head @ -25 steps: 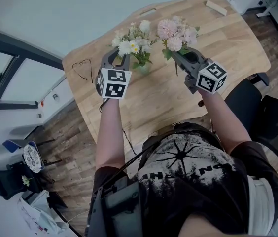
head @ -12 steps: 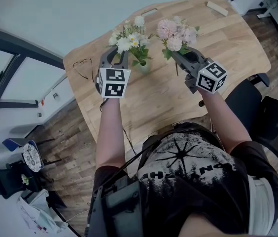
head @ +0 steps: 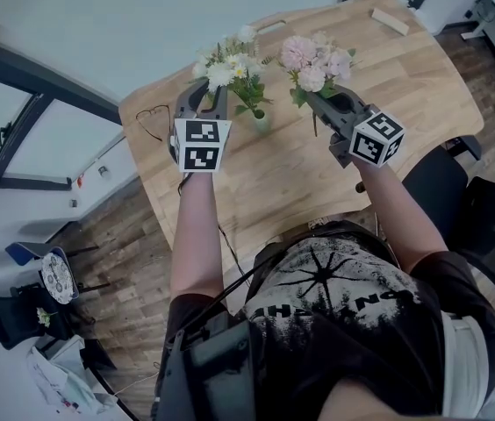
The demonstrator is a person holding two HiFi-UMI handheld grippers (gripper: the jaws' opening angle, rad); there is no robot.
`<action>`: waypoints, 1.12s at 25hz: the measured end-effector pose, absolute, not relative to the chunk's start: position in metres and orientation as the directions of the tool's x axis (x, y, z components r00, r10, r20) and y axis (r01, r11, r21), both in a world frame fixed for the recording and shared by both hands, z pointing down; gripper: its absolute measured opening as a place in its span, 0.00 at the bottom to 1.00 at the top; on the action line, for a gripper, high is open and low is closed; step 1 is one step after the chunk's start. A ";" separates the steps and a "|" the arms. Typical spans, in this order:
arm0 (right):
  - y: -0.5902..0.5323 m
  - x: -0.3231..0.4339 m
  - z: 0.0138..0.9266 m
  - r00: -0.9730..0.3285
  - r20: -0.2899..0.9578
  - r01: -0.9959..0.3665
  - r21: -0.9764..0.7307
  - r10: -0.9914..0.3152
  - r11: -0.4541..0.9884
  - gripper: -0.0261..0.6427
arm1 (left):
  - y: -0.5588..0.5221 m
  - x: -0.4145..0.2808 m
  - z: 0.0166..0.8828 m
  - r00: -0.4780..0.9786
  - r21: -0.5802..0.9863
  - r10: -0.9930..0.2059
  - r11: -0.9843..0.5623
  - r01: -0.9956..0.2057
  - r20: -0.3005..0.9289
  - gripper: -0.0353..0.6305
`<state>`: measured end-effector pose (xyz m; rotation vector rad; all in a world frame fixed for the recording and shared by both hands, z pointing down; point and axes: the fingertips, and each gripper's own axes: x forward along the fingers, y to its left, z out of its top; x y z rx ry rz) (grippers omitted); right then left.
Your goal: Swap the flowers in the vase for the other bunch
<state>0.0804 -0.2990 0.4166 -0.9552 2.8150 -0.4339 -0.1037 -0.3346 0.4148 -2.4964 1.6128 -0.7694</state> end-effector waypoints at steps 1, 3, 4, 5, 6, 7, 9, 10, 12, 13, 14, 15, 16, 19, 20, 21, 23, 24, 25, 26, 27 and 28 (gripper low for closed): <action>-0.299 0.080 0.416 -0.790 -0.039 -0.572 -0.312 -0.612 0.759 0.15 | -0.335 -0.103 0.412 0.323 -0.323 -0.873 -0.445 -0.835 0.365 0.19; -0.298 0.079 0.415 -0.792 -0.044 -0.568 -0.312 -0.609 0.762 0.15 | -0.334 -0.104 0.408 0.322 -0.320 -0.876 -0.439 -0.839 0.359 0.19; -0.298 0.079 0.414 -0.794 -0.046 -0.565 -0.312 -0.606 0.764 0.15 | -0.334 -0.104 0.405 0.322 -0.315 -0.878 -0.437 -0.843 0.355 0.19; -0.297 0.079 0.413 -0.796 -0.047 -0.563 -0.311 -0.604 0.766 0.15 | -0.334 -0.104 0.402 0.324 -0.308 -0.879 -0.434 -0.846 0.350 0.19; -0.296 0.079 0.411 -0.797 -0.049 -0.561 -0.309 -0.602 0.768 0.15 | -0.334 -0.104 0.398 0.326 -0.302 -0.881 -0.432 -0.850 0.344 0.19; -0.295 0.078 0.410 -0.798 -0.051 -0.560 -0.308 -0.601 0.770 0.15 | -0.334 -0.104 0.394 0.327 -0.300 -0.883 -0.430 -0.852 0.336 0.19; -0.295 0.078 0.407 -0.799 -0.055 -0.558 -0.305 -0.599 0.772 0.15 | -0.335 -0.105 0.384 0.327 -0.305 -0.889 -0.423 -0.853 0.321 0.19; -0.294 0.078 0.406 -0.799 -0.056 -0.557 -0.304 -0.599 0.773 0.15 | -0.336 -0.105 0.380 0.325 -0.309 -0.892 -0.419 -0.854 0.314 0.19; -0.294 0.077 0.405 -0.800 -0.060 -0.555 -0.305 -0.597 0.774 0.15 | -0.337 -0.106 0.372 0.320 -0.317 -0.898 -0.412 -0.855 0.302 0.19; -0.294 0.077 0.405 -0.800 -0.062 -0.554 -0.306 -0.596 0.775 0.15 | -0.338 -0.107 0.368 0.318 -0.321 -0.900 -0.408 -0.855 0.297 0.19; -0.293 0.077 0.404 -0.801 -0.065 -0.552 -0.306 -0.596 0.775 0.15 | -0.338 -0.107 0.364 0.317 -0.325 -0.903 -0.404 -0.855 0.291 0.19; -0.293 0.077 0.403 -0.801 -0.067 -0.551 -0.306 -0.595 0.776 0.15 | -0.338 -0.108 0.360 0.315 -0.329 -0.905 -0.401 -0.855 0.285 0.19; -0.292 0.077 0.402 -0.801 -0.069 -0.551 -0.306 -0.595 0.777 0.15 | -0.337 -0.108 0.356 0.312 -0.333 -0.907 -0.397 -0.855 0.281 0.19; -0.291 0.077 0.399 -0.802 -0.074 -0.547 -0.304 -0.592 0.780 0.15 | -0.336 -0.111 0.348 0.306 -0.341 -0.913 -0.388 -0.856 0.271 0.19; -0.291 0.076 0.399 -0.803 -0.075 -0.546 -0.304 -0.591 0.781 0.15 | -0.336 -0.112 0.346 0.304 -0.341 -0.915 -0.385 -0.858 0.267 0.19; -0.291 0.076 0.399 -0.805 -0.075 -0.544 -0.303 -0.589 0.782 0.15 | -0.335 -0.113 0.344 0.302 -0.339 -0.916 -0.381 -0.860 0.263 0.19; -0.290 0.076 0.400 -0.807 -0.077 -0.541 -0.303 -0.586 0.785 0.15 | -0.333 -0.116 0.342 0.298 -0.333 -0.919 -0.373 -0.866 0.257 0.19; -0.290 0.075 0.400 -0.808 -0.079 -0.538 -0.305 -0.584 0.786 0.15 | -0.332 -0.118 0.342 0.294 -0.330 -0.921 -0.370 -0.869 0.257 0.19; -0.290 0.075 0.400 -0.809 -0.081 -0.536 -0.306 -0.582 0.787 0.15 | -0.332 -0.120 0.343 0.290 -0.327 -0.922 -0.365 -0.871 0.258 0.19; -0.290 0.075 0.399 -0.810 -0.082 -0.534 -0.308 -0.581 0.788 0.15 | -0.331 -0.122 0.343 0.286 -0.324 -0.923 -0.361 -0.874 0.257 0.19; -0.290 0.076 0.399 -0.811 -0.083 -0.531 -0.309 -0.579 0.789 0.15 | -0.330 -0.124 0.342 0.282 -0.321 -0.925 -0.357 -0.877 0.256 0.19; -0.290 0.076 0.400 -0.813 -0.084 -0.529 -0.309 -0.577 0.790 0.15 | -0.329 -0.125 0.342 0.279 -0.317 -0.926 -0.353 -0.880 0.254 0.19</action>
